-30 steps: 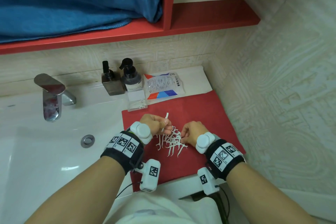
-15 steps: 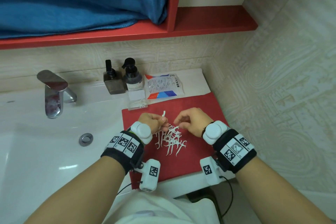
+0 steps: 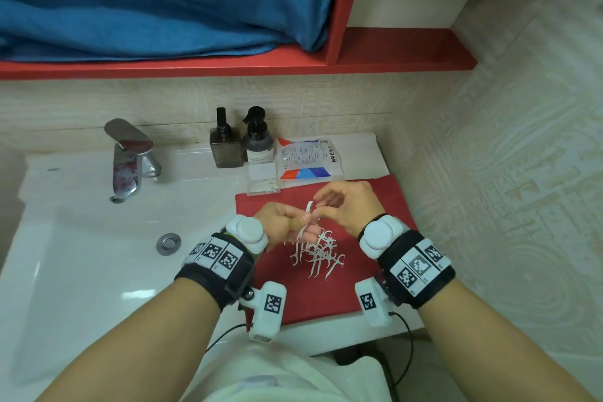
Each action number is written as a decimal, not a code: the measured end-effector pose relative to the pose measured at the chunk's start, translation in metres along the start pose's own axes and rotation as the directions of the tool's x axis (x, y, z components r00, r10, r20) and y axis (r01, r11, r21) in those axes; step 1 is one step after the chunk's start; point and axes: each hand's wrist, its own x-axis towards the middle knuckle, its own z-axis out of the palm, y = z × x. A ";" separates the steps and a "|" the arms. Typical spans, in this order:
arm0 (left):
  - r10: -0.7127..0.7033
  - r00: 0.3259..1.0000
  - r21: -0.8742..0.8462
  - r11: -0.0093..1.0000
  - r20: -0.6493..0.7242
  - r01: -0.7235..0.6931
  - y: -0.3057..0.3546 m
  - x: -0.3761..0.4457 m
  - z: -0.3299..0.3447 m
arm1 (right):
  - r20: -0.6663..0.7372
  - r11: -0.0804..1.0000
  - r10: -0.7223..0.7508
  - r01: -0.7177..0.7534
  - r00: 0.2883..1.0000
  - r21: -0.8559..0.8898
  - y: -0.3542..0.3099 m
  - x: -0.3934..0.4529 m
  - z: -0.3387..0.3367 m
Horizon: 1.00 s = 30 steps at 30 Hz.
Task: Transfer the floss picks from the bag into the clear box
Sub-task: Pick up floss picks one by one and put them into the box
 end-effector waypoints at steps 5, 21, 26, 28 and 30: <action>0.015 0.998 0.019 1.000 0.065 -0.016 0.002 -0.007 0.004 | -0.076 0.995 -0.043 0.050 0.996 0.089 -0.003 -0.010 0.001; 0.050 0.986 -0.083 0.996 0.160 -0.037 0.015 -0.025 0.041 | -0.302 0.968 0.023 0.054 0.953 0.246 -0.006 -0.048 -0.017; 0.145 0.986 0.170 0.973 0.082 -0.157 0.011 -0.021 0.046 | -0.262 0.974 0.045 0.017 0.964 0.228 -0.001 -0.060 -0.014; 0.170 0.983 0.249 0.951 0.074 -0.183 0.010 -0.021 0.048 | -0.255 0.976 0.079 -0.023 0.964 0.218 0.003 -0.062 -0.014; 0.180 0.980 0.301 0.933 0.081 -0.197 0.009 -0.020 0.048 | -0.246 0.969 0.109 -0.048 0.963 0.241 0.005 -0.062 -0.012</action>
